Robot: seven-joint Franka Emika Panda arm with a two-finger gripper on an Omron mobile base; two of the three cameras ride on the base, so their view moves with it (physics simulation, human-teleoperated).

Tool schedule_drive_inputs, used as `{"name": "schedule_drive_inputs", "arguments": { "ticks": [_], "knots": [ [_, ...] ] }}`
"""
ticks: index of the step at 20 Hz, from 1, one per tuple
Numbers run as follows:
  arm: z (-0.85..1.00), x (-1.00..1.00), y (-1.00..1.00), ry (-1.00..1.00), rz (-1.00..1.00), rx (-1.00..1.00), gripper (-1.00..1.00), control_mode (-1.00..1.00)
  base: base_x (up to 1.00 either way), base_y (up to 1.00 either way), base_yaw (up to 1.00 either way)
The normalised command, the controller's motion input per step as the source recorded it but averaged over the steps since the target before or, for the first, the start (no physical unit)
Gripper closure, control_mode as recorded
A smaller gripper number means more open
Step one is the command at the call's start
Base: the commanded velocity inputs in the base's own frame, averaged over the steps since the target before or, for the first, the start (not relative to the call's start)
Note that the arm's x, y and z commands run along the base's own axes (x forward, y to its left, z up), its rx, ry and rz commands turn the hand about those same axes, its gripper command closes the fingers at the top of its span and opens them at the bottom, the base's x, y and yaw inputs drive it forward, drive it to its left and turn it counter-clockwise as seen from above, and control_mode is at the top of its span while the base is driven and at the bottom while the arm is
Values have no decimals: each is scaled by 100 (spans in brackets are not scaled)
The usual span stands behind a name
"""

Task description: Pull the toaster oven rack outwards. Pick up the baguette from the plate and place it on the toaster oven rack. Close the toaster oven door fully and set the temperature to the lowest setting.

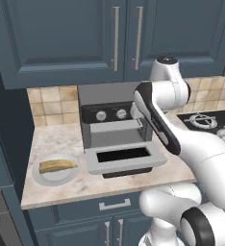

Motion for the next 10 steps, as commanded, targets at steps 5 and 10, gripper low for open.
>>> {"name": "schedule_drive_inputs", "arguments": {
  "ticks": [5, 10],
  "knots": [
    [-18, -8, 12, -2, 0, -4, -100, -100, 0, 0, 0],
    [-13, -12, 14, -13, 0, -2, -100, -100, 0, 0, 0]
  ]
}}
